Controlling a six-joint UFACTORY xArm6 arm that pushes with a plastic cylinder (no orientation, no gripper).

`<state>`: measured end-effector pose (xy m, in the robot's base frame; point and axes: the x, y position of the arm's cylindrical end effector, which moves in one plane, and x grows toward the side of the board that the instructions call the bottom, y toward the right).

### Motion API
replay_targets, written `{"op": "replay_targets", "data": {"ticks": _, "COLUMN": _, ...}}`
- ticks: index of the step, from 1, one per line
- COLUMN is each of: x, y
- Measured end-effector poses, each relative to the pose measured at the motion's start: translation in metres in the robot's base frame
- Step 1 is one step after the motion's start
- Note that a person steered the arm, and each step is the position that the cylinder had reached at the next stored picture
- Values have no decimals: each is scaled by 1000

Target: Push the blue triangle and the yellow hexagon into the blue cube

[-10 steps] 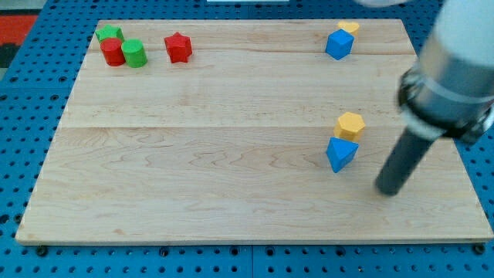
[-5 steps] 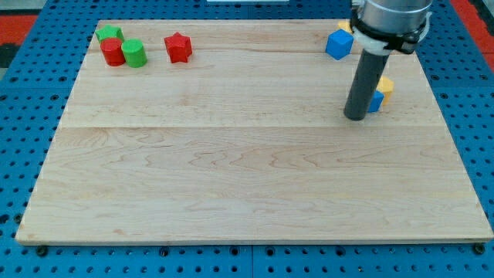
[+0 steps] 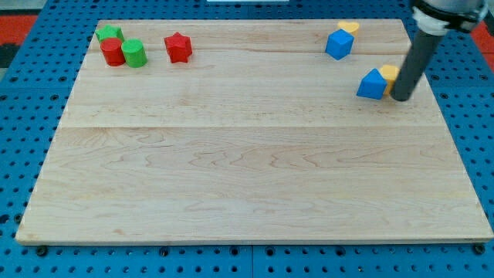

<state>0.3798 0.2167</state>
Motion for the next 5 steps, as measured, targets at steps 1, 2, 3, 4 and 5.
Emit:
{"op": "replay_targets", "data": {"ticks": 1, "x": -25, "y": -28}}
{"op": "replay_targets", "data": {"ticks": 2, "x": -30, "y": -29}}
{"op": "replay_targets", "data": {"ticks": 3, "x": -21, "y": -11}}
{"op": "replay_targets", "data": {"ticks": 4, "x": -21, "y": 35}}
{"op": "replay_targets", "data": {"ticks": 5, "x": -22, "y": 67}}
